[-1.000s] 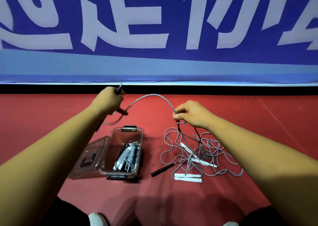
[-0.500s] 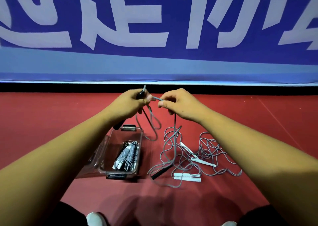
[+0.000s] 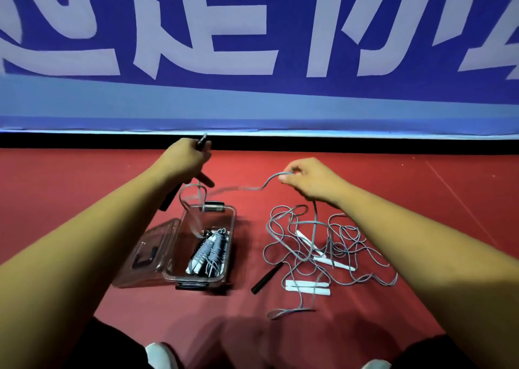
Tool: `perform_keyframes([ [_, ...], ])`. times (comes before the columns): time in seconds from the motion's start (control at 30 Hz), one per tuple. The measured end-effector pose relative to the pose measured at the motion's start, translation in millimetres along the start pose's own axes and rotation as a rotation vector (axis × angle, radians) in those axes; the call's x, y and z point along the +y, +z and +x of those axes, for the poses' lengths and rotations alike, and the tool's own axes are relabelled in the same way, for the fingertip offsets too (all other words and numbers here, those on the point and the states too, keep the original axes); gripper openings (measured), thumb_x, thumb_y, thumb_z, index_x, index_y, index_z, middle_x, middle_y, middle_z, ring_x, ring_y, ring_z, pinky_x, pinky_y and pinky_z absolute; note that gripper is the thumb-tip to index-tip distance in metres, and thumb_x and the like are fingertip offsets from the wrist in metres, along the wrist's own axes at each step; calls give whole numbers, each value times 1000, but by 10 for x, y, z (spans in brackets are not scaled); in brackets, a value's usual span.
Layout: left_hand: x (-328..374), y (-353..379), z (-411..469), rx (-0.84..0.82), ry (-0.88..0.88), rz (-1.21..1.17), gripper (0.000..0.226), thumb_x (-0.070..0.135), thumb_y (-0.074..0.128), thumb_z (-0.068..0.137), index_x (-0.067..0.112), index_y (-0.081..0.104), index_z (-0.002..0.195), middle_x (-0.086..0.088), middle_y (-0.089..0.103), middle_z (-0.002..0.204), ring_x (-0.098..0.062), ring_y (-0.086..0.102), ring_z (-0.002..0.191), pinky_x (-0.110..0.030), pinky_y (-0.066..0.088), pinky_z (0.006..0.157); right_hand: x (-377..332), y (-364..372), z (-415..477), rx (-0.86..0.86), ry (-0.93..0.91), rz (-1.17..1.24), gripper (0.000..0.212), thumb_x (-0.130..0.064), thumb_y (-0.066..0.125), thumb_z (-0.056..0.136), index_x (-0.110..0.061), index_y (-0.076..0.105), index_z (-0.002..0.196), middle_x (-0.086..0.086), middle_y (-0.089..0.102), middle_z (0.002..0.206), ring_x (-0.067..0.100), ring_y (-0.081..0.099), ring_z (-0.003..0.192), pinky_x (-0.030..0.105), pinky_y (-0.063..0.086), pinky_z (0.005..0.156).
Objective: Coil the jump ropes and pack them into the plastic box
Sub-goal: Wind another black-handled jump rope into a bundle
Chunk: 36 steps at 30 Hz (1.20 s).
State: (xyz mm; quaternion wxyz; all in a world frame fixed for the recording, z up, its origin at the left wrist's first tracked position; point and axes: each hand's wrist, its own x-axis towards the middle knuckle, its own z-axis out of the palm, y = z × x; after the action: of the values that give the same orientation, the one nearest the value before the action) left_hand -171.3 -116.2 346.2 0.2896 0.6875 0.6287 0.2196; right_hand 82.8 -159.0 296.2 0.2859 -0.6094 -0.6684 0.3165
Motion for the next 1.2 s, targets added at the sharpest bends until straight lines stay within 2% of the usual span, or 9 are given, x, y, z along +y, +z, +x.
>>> perform_keyframes([
  [0.1, 162, 106, -152, -197, 141, -249, 32, 23, 47, 104, 18, 55, 135, 4, 63, 131, -24, 74, 67, -18, 30, 39, -289, 71, -16, -64, -84, 60, 17, -12, 56, 96, -7, 67, 84, -10, 47, 47, 0, 40, 39, 12, 29, 44],
  [0.23, 232, 280, -238, -412, 199, -307, 31, 36, 44, 104, 14, 65, 99, -4, 71, 86, -27, 64, 60, -24, 27, 46, -524, 66, -2, 13, -155, 321, 27, -11, 49, 100, -15, 59, 75, -2, 40, 53, 7, 36, 41, 20, 30, 45],
  [0.37, 288, 253, -178, -349, 162, -551, 35, 38, 45, 103, 16, 50, 76, 2, 44, 57, -11, 27, 43, -19, 22, 40, -365, 8, -5, -48, -129, 409, 27, -20, 52, 100, -8, 57, 77, 1, 40, 52, 14, 38, 43, 23, 34, 47],
  [0.53, 287, 124, -26, 3, 1, -901, 31, 29, 48, 103, 19, 51, 74, 7, 45, 50, -9, 31, 39, -15, 22, 40, 135, -3, -89, -274, 93, 257, 25, -20, 57, 97, -7, 58, 76, 7, 54, 61, 23, 56, 59, 33, 49, 63],
  [0.6, 203, 28, 24, 86, -16, -812, 33, 28, 48, 103, 17, 52, 73, 3, 47, 54, -11, 34, 40, -17, 23, 41, 283, -11, -135, -278, 181, 282, 23, -14, 58, 96, -4, 61, 76, 9, 56, 64, 23, 58, 63, 35, 51, 70],
  [0.67, 51, 14, 51, 31, -32, -443, 30, 24, 47, 103, 14, 56, 76, -3, 56, 67, -15, 45, 39, -17, 26, 38, 317, -36, -145, -187, 174, 354, 21, -8, 58, 96, -4, 61, 75, 9, 51, 60, 21, 57, 56, 39, 53, 70],
  [0.8, -85, 82, 26, -146, -71, 91, 22, 14, 50, 100, -4, 63, 102, -15, 69, 88, -12, 64, 43, -17, 32, 33, 58, -69, -99, -49, 20, 290, 21, -16, 58, 97, -8, 67, 80, -1, 40, 52, 13, 39, 43, 32, 45, 54],
  [0.97, 162, 231, -96, -136, -26, -379, 25, 20, 51, 101, 0, 65, 107, -3, 72, 108, -17, 62, 54, -21, 35, 44, -408, 17, -101, -97, -176, 63, 19, -21, 61, 95, -11, 70, 81, -13, 46, 40, 4, 37, 37, 19, 34, 46],
  [1.2, 281, 306, -227, -371, 31, -371, 37, 44, 49, 100, 10, 65, 97, -8, 75, 87, -13, 45, 46, -22, 30, 45, -531, 72, -51, 28, -180, 301, 24, -20, 60, 96, -16, 66, 73, 0, 37, 50, 16, 31, 44, 27, 31, 50],
])
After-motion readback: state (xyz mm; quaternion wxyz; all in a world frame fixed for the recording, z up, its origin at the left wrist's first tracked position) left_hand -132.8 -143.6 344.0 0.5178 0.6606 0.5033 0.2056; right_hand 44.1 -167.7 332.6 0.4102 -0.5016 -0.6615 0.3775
